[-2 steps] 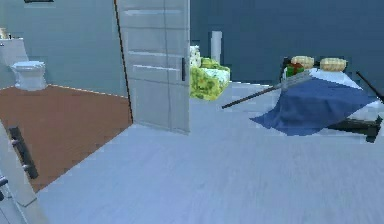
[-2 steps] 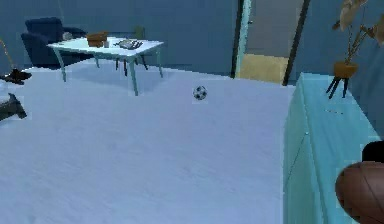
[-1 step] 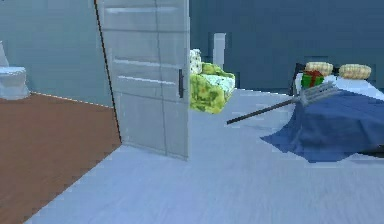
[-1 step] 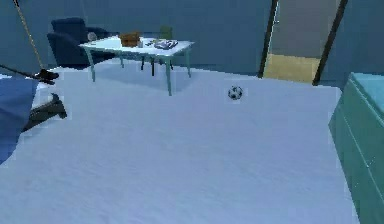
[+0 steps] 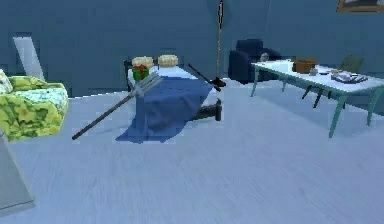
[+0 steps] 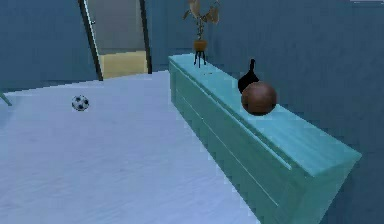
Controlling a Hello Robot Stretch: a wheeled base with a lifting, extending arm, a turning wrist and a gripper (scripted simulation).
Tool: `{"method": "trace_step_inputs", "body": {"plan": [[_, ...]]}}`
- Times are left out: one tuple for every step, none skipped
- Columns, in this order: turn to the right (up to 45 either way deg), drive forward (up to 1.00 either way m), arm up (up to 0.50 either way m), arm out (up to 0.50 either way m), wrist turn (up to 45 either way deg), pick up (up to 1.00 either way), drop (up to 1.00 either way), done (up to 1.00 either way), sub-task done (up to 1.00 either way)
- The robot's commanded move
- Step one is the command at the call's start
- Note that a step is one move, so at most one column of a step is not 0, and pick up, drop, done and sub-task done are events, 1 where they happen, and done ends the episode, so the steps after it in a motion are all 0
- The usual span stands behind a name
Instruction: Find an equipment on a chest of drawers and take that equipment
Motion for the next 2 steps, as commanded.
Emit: {"method": "trace_step_inputs", "body": {"plan": [[27.0,0.00,0.00,0.00,0.0,0.00,0.00,0.00,0.00],[0.0,0.75,0.00,0.00,0.0,0.00,0.00,0.00,0.00]]}}
